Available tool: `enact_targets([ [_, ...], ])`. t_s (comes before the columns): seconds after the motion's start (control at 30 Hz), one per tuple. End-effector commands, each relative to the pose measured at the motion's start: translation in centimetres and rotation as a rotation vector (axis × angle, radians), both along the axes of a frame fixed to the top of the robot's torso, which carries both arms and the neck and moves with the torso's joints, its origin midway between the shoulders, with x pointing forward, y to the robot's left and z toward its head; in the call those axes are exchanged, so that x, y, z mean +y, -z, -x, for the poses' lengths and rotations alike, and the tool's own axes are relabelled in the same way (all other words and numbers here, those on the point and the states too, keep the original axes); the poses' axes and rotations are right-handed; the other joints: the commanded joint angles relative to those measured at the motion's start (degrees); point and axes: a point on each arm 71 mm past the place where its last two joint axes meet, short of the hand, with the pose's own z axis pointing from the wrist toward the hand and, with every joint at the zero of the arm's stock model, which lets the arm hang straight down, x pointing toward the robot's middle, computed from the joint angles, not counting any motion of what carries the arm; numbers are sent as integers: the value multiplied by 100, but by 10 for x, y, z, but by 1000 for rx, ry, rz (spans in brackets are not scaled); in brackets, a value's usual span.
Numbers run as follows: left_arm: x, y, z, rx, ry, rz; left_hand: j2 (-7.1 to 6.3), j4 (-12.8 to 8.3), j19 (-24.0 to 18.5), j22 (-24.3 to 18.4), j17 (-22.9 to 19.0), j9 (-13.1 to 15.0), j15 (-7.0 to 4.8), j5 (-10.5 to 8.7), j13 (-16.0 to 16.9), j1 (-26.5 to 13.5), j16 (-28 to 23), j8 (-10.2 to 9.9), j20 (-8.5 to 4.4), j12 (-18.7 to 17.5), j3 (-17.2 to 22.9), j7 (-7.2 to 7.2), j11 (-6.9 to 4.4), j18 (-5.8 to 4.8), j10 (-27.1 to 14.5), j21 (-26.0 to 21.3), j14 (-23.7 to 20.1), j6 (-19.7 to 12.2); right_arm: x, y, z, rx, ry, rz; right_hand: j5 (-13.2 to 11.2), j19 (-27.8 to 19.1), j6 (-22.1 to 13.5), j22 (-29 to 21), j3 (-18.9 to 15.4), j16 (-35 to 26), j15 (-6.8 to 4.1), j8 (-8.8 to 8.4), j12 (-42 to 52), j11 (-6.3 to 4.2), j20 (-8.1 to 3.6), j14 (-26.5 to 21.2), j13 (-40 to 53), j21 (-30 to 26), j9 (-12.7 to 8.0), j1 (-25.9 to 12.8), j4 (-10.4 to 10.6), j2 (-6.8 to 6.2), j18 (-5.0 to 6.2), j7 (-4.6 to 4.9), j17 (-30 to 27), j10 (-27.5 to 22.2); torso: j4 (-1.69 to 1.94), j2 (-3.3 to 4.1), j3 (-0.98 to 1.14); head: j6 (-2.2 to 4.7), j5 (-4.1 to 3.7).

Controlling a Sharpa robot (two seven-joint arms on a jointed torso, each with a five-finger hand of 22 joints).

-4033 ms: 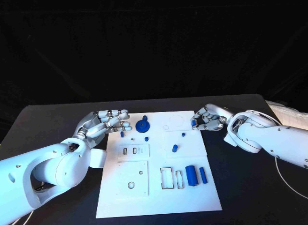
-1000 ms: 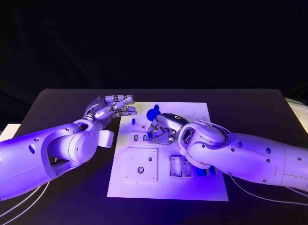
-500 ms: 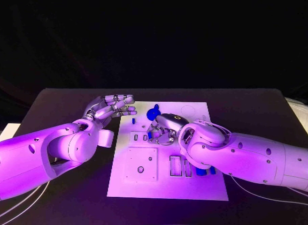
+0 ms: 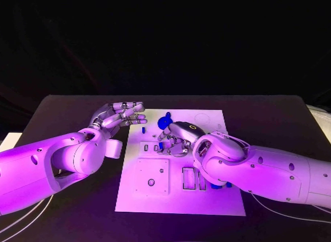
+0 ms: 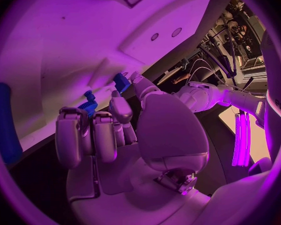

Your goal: Assemble the parts on the task board

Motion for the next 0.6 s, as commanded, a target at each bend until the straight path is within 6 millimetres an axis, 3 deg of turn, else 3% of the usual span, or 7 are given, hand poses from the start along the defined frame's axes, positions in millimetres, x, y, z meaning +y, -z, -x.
enact_targets([
  [0.03,-2,-1,0,1,20,11,70,-17,14,-11,10,8,23,-27,6,3,-12,-28,24,-12,-7,-10,-12,85,-33,-36,-14,-29,0,-9,4,-77,-2,-85,-38,-8,-40,8,-44,-13,34,5,-21,-2,35,450,-8,-20,3,-2,18,-41,-85,4,777,-54,-1,-6,2,-6,6],
  [0.17,-3,1,-1,6,29,-9,97,-32,105,10,76,18,-16,-28,15,-11,50,-17,3,4,-33,-28,-37,101,6,1,124,3,-4,-20,10,-123,-19,-175,-29,7,-44,37,-71,-18,35,7,-7,-3,36,448,-6,-7,5,25,33,-31,-91,4,766,-50,-13,-13,5,-2,10],
  [0.37,-6,8,0,52,101,-150,188,202,1361,481,943,33,-420,-19,187,-418,1277,-6,-383,249,-242,-263,-344,104,733,867,1532,115,-22,-47,11,-133,-87,-255,-9,0,-75,23,-147,-24,40,3,-38,6,41,445,-41,-14,3,62,70,-26,-88,13,760,-79,-30,-25,4,22,19],
  [0.4,-7,10,0,66,117,-187,186,238,1555,601,1844,35,-488,-27,260,-464,2296,-4,-446,368,-272,-307,-422,105,948,1065,1764,125,-26,-51,11,-125,-100,-262,-10,-6,-84,14,-178,-27,43,2,-53,9,43,443,-55,-19,3,63,85,-24,-86,17,756,-93,-27,-27,2,21,21],
  [0.43,-8,12,1,85,135,-224,169,283,1882,1461,3245,49,-629,23,412,-489,3860,32,-557,508,-323,-414,-546,-22,1055,1974,1732,169,-31,-56,11,-113,-111,-272,-9,-9,-89,7,-195,-29,45,2,-65,11,45,442,-65,-22,3,65,92,-22,-85,19,753,-102,-33,-39,4,9,36],
  [0.47,-9,15,2,113,157,-268,148,356,1888,2188,4161,50,-581,-3,560,-587,4846,39,-618,689,-395,-440,-540,-113,1238,2622,1758,154,-36,-60,10,-98,-119,-283,0,-11,-94,5,-207,-30,46,2,-70,12,46,441,-70,-24,3,78,94,-16,-85,20,753,-109,-37,-49,5,2,44],
  [0.6,-11,25,7,200,261,-475,224,694,1875,4018,6143,138,-728,-23,1405,-1016,6883,271,-721,1684,-659,-554,-632,-326,1495,4271,1865,276,-61,-76,7,-41,-97,-343,92,-28,-90,-20,-205,-65,47,14,-75,10,50,425,-90,-39,8,231,61,87,-79,21,688,-132,-69,-87,10,-23,67],
])
